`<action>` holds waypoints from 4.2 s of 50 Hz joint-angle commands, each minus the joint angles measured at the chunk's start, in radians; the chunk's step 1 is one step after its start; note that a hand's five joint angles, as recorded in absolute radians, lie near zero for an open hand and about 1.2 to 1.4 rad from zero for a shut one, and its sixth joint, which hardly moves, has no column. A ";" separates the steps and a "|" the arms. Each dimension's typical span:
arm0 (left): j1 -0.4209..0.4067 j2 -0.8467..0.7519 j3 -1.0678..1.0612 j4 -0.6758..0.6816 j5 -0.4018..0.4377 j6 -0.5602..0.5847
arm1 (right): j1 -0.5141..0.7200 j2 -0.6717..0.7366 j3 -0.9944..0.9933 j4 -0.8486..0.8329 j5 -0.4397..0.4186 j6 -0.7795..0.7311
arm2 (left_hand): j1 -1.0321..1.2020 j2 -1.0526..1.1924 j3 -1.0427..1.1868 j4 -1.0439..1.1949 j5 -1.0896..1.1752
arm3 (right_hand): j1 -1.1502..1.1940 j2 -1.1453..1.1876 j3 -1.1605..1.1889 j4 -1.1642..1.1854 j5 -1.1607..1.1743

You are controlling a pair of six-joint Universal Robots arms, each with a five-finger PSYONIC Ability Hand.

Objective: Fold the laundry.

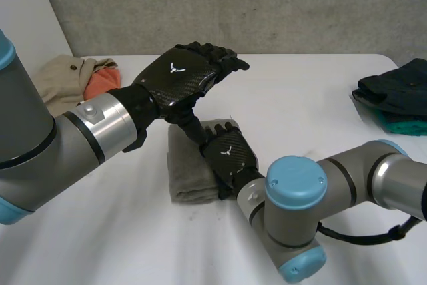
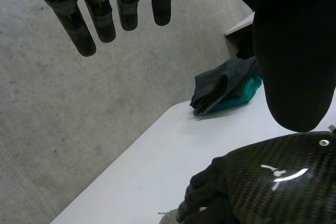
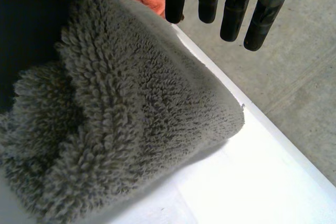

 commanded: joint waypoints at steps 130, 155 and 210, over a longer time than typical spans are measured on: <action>-0.023 0.029 -0.001 0.003 -0.006 -0.041 | -1.285 0.048 -0.139 -0.464 -0.827 0.412 | 0.071 0.068 0.061 0.070 0.044 | -0.025 -0.049 -0.050 -0.063 -0.073; 0.090 0.063 0.052 0.078 -0.193 -0.029 | -1.204 -0.426 -0.250 0.109 -0.265 0.062 | 0.033 0.030 0.023 0.032 0.006 | -0.025 -0.049 -0.050 -0.063 -0.073; -0.119 -0.138 -0.060 0.270 -0.092 -0.013 | -0.624 -0.519 0.442 -0.140 -0.270 0.023 | 1.193 1.189 1.183 1.191 1.165 | -0.025 -0.049 -0.050 -0.063 -0.073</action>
